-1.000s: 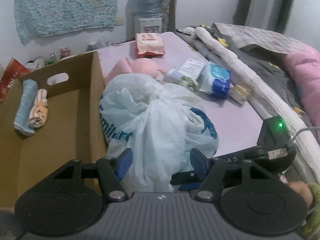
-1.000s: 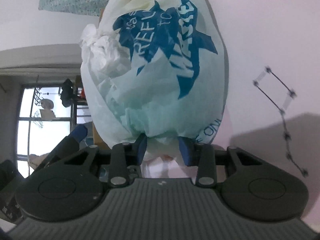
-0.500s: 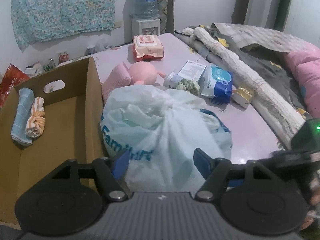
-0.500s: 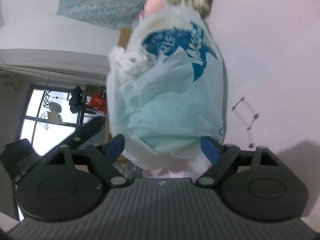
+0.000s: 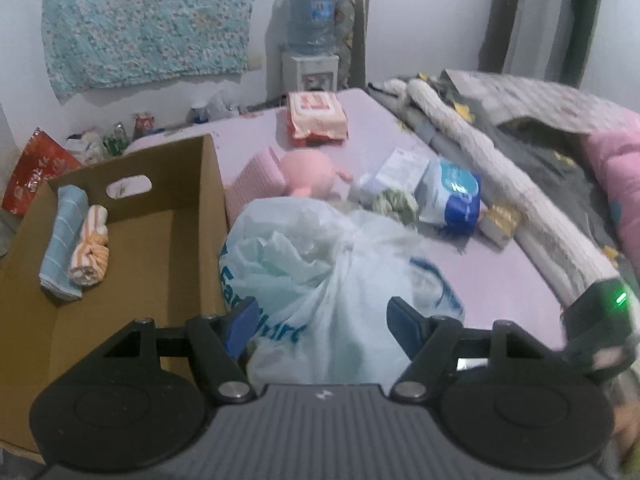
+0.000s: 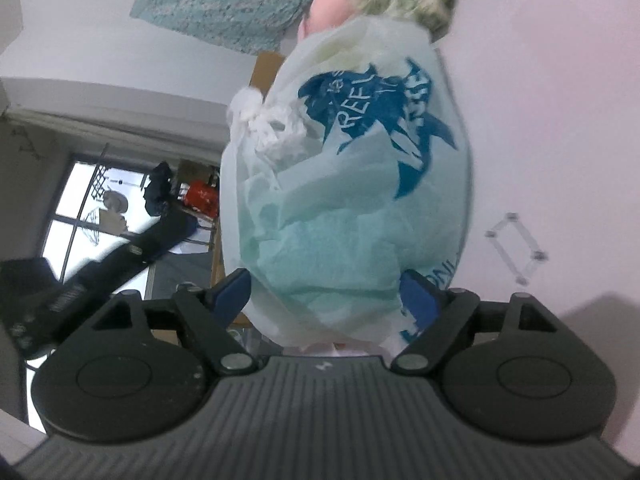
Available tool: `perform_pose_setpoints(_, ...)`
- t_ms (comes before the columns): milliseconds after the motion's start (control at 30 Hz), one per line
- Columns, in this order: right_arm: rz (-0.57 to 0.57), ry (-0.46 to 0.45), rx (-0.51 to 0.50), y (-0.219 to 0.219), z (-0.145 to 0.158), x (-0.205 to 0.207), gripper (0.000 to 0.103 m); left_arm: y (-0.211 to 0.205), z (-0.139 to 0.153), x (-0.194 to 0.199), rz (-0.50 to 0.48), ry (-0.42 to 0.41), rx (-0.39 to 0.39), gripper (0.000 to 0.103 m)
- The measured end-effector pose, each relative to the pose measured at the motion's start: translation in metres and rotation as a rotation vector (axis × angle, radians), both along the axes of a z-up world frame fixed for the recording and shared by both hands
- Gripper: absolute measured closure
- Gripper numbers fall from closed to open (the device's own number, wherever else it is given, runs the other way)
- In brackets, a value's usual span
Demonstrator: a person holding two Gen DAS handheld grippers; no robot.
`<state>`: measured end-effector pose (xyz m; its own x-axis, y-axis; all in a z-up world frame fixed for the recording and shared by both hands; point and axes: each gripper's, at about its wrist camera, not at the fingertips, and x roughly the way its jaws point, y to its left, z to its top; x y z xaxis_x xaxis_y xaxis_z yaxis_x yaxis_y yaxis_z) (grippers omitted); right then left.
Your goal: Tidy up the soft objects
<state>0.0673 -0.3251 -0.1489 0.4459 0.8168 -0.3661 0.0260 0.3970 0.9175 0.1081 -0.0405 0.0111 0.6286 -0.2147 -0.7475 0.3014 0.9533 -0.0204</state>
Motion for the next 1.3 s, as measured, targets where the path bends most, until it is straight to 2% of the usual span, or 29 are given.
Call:
perform_pose_setpoints(100, 0.011, 0.000, 0.000, 0.018, -0.008, 0.009, 0.021, -0.001, 0.002, 0.005, -0.001, 0.003, -0.014, 0.031)
perform_pose_setpoints(200, 0.019, -0.018, -0.013, 0.019, -0.002, 0.007, 0.020, -0.006, -0.002, 0.008, -0.004, 0.004, 0.004, 0.031)
perform_pose_setpoints(367, -0.020, -0.050, -0.003, 0.000, 0.006, -0.007, 0.010, -0.010, -0.014, 0.007, -0.003, 0.011, 0.048, 0.031)
perform_pose_setpoints(500, -0.043, -0.036, 0.007, -0.016, 0.002, -0.019, 0.008, -0.010, -0.018, 0.005, 0.010, 0.011, 0.083, 0.031)
perform_pose_setpoints(600, -0.070, -0.050, 0.014, -0.027, 0.011, -0.025, 0.008, -0.005, -0.009, 0.001, 0.015, -0.008, 0.063, 0.031)
perform_pose_setpoints(767, -0.135, -0.158, -0.022, -0.058, 0.039, -0.028, 0.008, -0.005, 0.015, -0.003, -0.003, -0.080, 0.061, 0.030)
perform_pose_setpoints(933, -0.180, -0.264, -0.188, -0.070, 0.078, 0.007, 0.008, -0.021, 0.025, 0.019, -0.035, -0.087, 0.072, 0.030)
perform_pose_setpoints(1100, -0.169, -0.358, -0.378, -0.069, 0.096, 0.061, 0.009, -0.033, 0.026, 0.059, -0.053, -0.055, 0.078, 0.032)
perform_pose_setpoints(1300, -0.105, -0.413, -0.601, -0.047, 0.092, 0.132, 0.009, -0.043, 0.011, 0.108, -0.050, 0.016, 0.102, 0.048)
